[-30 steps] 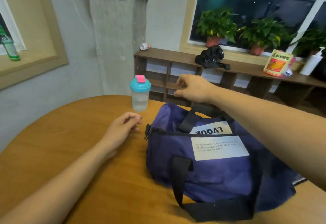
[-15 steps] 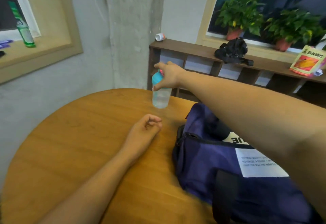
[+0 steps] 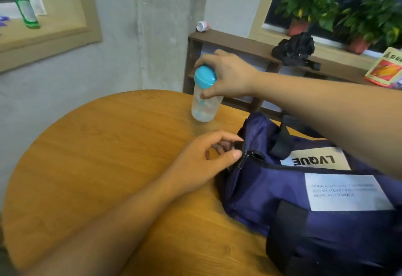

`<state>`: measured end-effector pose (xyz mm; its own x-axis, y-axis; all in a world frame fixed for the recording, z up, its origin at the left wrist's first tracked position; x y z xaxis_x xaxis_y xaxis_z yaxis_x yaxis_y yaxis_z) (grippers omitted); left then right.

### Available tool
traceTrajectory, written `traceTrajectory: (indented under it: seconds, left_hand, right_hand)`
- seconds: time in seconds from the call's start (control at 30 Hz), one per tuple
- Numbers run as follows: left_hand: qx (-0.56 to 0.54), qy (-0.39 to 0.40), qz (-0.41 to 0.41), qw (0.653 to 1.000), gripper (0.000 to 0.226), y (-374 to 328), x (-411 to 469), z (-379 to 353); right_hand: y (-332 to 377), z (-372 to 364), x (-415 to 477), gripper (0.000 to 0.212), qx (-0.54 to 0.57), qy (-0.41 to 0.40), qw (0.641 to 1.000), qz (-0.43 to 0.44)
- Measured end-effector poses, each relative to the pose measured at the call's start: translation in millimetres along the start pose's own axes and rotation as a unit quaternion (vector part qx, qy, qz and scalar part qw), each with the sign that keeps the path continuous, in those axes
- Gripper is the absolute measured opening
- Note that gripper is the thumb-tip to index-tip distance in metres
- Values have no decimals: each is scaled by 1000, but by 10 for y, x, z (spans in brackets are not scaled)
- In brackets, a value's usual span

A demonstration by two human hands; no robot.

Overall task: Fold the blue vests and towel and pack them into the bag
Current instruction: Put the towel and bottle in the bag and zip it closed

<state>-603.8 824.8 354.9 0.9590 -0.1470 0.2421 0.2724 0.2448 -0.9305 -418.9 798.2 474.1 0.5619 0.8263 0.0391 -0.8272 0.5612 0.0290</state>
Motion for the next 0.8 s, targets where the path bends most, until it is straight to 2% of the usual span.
traceTrajectory:
  seconds: [0.17,0.23,0.4,0.47,0.53,0.63,0.7,0.8]
  left_hand:
    - [-38,-55,-39,997,44,-155,-4,-196]
    - [-38,-68,-43,996,41,-174,-6,-288]
    - [79,-3,-74,994,23,-264,-104,-391]
    - [95,18,-70,993,24,-248,-117,-378]
    - [86,7,-64,994,23,-251,-124,-313]
    - [82,-77,-10,994,13,-196,-118,-164]
    - [126,-119,75,982,10,-88,-43,-81]
    - [186,-39,210,959,37,127,88,-116]
  right_hand:
    - [100,482,-712,76,-12,-2,1000,7]
    - [111,605,-984,76,-20,8,1000,2]
    - [90,780,-1528,77,0,8,1000,-7]
    - [71,776,-1667,77,2,3,1000,-3]
    - [52,741,-1765,76,0,-9,1000,5]
    - [12,686,-1860,78,-8,-26,1000,14]
    - [-11,653,-1897,78,-9,-29,999,16]
    - [5,631,-1929,77,-4,-38,999,20]
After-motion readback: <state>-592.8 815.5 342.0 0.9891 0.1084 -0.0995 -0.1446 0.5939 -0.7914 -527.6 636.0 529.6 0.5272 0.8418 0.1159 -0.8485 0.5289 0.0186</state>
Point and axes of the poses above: each hand's wrist, its own x-axis towards the middle knuckle, its own z-axis out of the back of the hand, y = z × x, the point moved 4 cm from there along x, towards the middle knuckle, and after that the axes turned 8 degrees about y, right-handed, at the moved point
